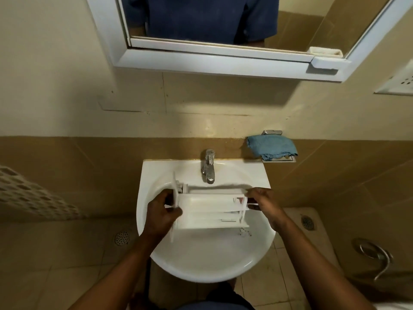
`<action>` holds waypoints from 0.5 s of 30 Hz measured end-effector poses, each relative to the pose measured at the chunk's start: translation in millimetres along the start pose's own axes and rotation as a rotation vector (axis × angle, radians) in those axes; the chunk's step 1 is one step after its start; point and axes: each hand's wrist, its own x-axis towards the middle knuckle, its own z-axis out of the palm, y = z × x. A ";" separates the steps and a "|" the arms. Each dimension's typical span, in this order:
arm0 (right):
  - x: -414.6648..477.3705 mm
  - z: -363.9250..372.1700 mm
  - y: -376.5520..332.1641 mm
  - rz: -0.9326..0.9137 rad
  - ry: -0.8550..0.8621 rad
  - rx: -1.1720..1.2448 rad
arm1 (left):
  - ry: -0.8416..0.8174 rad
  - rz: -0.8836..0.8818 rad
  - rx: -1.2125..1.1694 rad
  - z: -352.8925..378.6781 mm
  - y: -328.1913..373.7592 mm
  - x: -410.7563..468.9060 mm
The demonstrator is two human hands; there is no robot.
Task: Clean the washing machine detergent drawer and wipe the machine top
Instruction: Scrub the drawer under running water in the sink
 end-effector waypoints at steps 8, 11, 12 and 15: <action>-14.5 -14.1 19.5 -0.174 0.003 0.029 | -0.109 0.466 0.381 1.9 -25.4 -23.6; -17.0 -17.1 22.4 -0.208 -0.029 0.043 | -0.133 0.505 0.427 -1.0 -33.1 -28.1; -18.6 -16.8 23.0 -0.218 -0.041 0.055 | -0.122 0.529 0.430 -3.0 -35.1 -29.8; -20.9 -9.3 33.4 -0.206 -0.048 -0.005 | -0.106 0.553 0.459 -6.6 -40.2 -30.4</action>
